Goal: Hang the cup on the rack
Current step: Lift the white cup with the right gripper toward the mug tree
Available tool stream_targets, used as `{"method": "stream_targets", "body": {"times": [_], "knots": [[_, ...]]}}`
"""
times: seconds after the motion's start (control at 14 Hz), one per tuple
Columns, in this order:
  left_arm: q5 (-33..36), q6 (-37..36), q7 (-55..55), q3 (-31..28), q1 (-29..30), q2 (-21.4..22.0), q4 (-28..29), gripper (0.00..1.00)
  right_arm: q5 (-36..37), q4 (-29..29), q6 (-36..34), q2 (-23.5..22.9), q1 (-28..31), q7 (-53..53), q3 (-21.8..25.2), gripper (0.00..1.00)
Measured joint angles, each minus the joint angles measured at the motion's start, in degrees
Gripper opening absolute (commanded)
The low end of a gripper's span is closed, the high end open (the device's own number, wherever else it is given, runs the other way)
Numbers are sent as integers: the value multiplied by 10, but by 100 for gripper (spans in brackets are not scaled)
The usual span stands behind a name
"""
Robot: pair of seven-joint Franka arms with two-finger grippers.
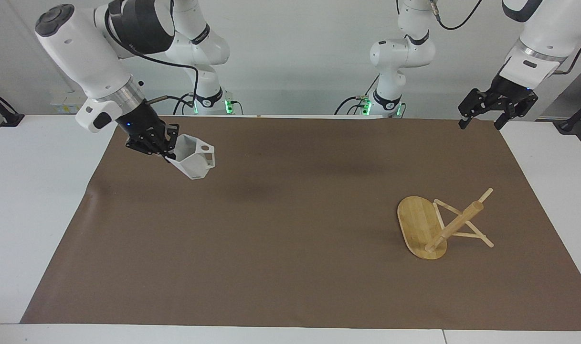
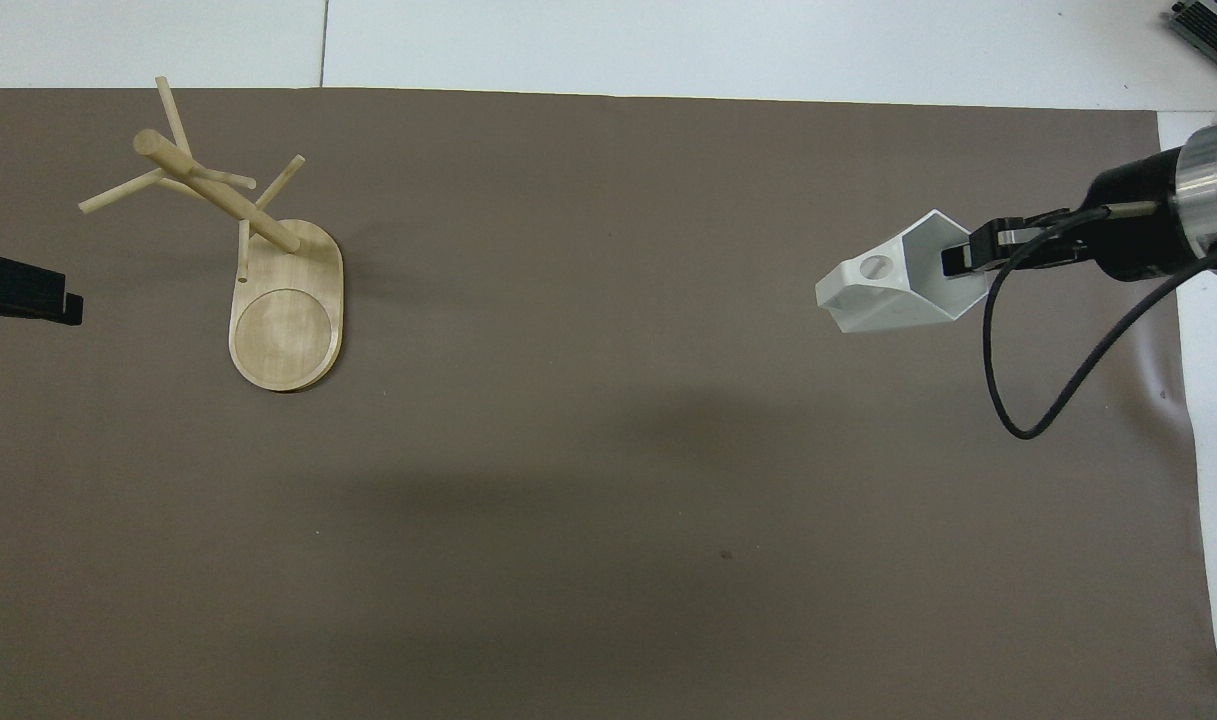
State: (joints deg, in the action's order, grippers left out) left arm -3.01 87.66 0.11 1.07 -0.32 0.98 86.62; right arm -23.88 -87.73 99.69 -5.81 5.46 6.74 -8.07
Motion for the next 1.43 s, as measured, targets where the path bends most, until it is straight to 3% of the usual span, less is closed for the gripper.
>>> {"method": "stream_targets", "body": {"times": [0.43,0.93,1.43], "knots": [[0,0,0,0,0,0,0,100,-30,-3,42,-1,-4,-101,-86,0],[0,0,0,0,0,0,0,100,-147,-44,96,-7,-6,-119,-124,0],[0,-9,0,6,-2,0,0,100,-199,-54,131,-21,-7,-142,-180,0]]}}
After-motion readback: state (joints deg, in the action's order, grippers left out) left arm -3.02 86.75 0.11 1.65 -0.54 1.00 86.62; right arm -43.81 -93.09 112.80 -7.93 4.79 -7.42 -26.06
